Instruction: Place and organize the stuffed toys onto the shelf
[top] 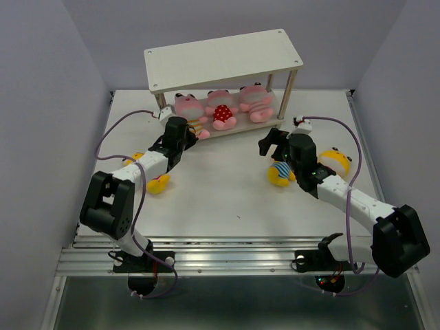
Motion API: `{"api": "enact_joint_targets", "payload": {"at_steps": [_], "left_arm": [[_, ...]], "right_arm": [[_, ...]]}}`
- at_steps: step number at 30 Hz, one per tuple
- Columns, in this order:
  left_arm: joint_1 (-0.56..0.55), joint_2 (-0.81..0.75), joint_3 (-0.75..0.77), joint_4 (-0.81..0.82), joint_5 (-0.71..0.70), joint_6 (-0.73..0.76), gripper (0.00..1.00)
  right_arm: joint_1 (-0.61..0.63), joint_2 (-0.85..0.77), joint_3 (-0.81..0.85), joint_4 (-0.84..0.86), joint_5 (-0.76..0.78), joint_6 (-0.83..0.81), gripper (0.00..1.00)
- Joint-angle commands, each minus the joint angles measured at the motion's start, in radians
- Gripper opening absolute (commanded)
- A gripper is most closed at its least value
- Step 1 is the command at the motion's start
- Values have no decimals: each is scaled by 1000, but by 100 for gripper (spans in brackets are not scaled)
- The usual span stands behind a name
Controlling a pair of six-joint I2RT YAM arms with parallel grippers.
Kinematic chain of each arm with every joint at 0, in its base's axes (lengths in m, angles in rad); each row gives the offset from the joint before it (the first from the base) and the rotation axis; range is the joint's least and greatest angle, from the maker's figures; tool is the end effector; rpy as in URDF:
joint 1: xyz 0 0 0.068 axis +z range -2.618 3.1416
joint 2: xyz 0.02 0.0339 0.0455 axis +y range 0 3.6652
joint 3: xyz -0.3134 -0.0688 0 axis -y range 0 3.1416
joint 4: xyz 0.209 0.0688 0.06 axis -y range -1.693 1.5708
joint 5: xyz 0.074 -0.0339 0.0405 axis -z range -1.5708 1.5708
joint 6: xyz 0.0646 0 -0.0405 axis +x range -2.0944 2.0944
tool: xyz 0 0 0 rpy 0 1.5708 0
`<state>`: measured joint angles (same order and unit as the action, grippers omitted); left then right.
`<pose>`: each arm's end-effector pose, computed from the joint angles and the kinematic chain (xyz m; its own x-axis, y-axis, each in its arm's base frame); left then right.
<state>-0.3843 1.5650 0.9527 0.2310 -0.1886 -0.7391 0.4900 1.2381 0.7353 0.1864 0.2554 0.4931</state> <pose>0.3302 -0.1205 0.3047 -0.3944 -0.5543 -0.7330 -0.0794 0.8152 -0.5737 0.2366 0.1077 0.3191 -0.3571 0.3286 -0.8744 -0.0846 0.9209 0.3806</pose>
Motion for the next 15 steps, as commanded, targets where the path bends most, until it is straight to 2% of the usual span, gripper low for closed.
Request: {"api": "enact_joint_targets", "payload": {"at_steps": [1,2,4,7,15], "left_arm": [[7,1,49,14,-34,-14,6],[7,3,50,13,-34,-17,11],[9,4,50,13,-32,-16,17],[9,3,50,7,-31,-19,33],[7,-31,44,1,-35,-26,41]], "right_arm": [[-8,-5,15,28,19,-14,100],[-8,-3,15,27,19,-14,100],[-8,-3,15,28,18,-14,100],[-8,0,15,27,18,-14,100],[-8,-5,15,27,7,-14,100]]}}
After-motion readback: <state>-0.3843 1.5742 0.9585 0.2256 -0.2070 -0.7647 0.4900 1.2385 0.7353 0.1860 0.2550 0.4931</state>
